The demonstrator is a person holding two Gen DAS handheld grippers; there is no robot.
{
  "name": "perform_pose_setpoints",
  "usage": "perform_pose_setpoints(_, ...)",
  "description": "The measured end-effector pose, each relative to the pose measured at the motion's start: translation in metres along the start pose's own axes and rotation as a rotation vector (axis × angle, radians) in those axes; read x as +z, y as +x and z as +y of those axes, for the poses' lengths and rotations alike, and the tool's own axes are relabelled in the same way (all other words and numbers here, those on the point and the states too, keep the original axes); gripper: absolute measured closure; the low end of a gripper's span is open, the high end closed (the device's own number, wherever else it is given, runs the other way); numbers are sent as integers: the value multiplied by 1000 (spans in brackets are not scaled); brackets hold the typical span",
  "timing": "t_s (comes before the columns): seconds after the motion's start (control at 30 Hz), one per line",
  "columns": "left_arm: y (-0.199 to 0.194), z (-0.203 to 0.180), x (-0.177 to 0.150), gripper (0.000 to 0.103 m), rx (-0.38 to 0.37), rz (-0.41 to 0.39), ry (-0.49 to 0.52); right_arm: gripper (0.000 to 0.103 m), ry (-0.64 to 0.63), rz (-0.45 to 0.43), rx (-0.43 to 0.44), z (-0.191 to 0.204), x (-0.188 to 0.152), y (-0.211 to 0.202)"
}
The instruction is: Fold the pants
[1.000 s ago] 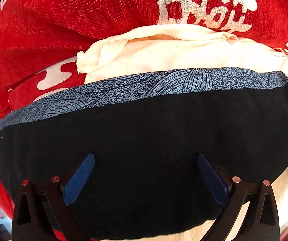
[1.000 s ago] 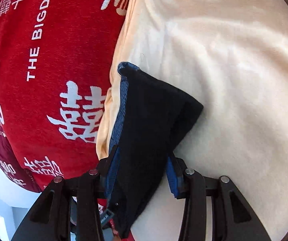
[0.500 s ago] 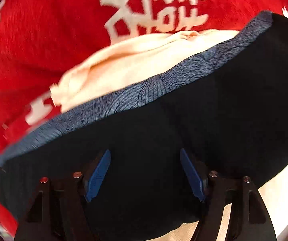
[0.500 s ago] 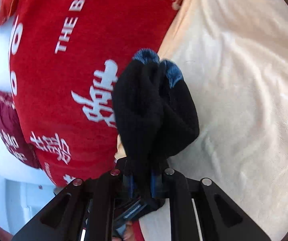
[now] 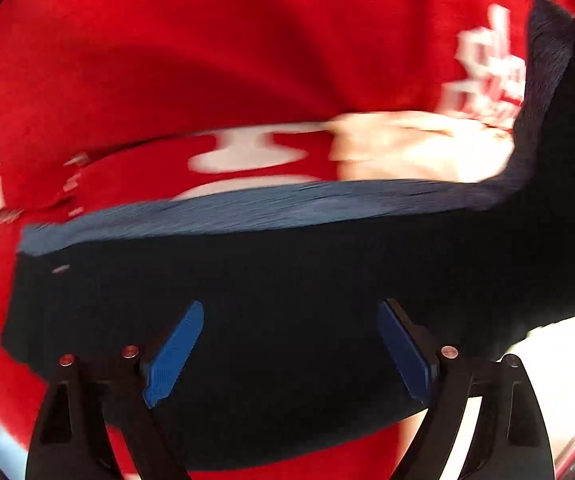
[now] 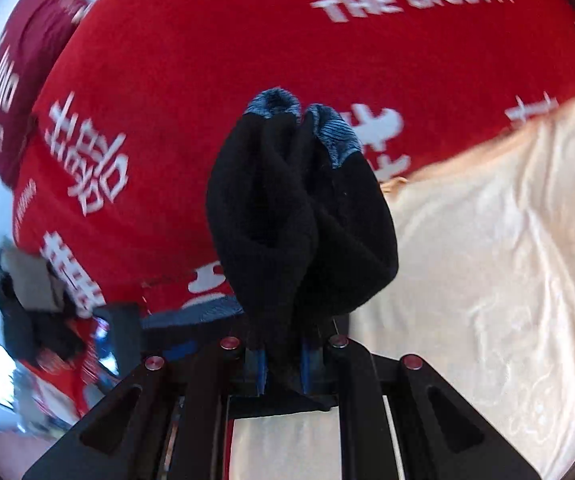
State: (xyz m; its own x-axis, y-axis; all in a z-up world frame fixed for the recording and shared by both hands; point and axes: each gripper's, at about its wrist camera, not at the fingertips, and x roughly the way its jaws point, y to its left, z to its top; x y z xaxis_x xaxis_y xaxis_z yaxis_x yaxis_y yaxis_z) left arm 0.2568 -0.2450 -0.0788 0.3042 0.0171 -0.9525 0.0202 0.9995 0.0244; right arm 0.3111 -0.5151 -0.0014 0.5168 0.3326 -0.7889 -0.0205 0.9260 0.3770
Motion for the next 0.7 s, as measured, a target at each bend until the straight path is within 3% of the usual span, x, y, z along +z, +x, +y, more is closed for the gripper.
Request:
perform_pose_setpoints(0.13, -1, 64, -32, 13, 58, 34, -77, 89, -237, 71, -105, 85, -34, 49)
perform_pose_setpoints(0.27, 4, 108, -54, 13, 96, 59, -130, 76, -458, 186, -229, 148, -98, 121)
perform_pose_setpoints(0.33, 4, 128, -57, 13, 102, 55, -151, 72, -617, 256, -385, 176, -136, 161)
perform_pose_setpoints(0.4, 2, 138, -57, 13, 106, 42, -155, 68, -850, 246, -552, 202, -168, 173)
perform_pose_setpoints(0.43, 0, 137, -58, 13, 106, 39, -154, 67, -910, 230, -572, 211, -175, 169)
perform_pose_setpoints(0.5, 6, 140, -52, 13, 91, 33, -151, 64, -912, 214, -515, 225, -177, 148)
perform_pose_setpoints(0.57, 9, 131, -47, 13, 57, 41, -143, 52, -791, 215, -362, 225, -162, 117)
perform_pose_setpoints(0.6, 14, 125, -48, 13, 39, 53, -133, 48, -697, 225, -285, 218, -151, 108)
perform_pose_setpoints(0.7, 36, 104, -54, 13, 21, 117, -109, 45, -168, 284, 9, 156, -114, 96)
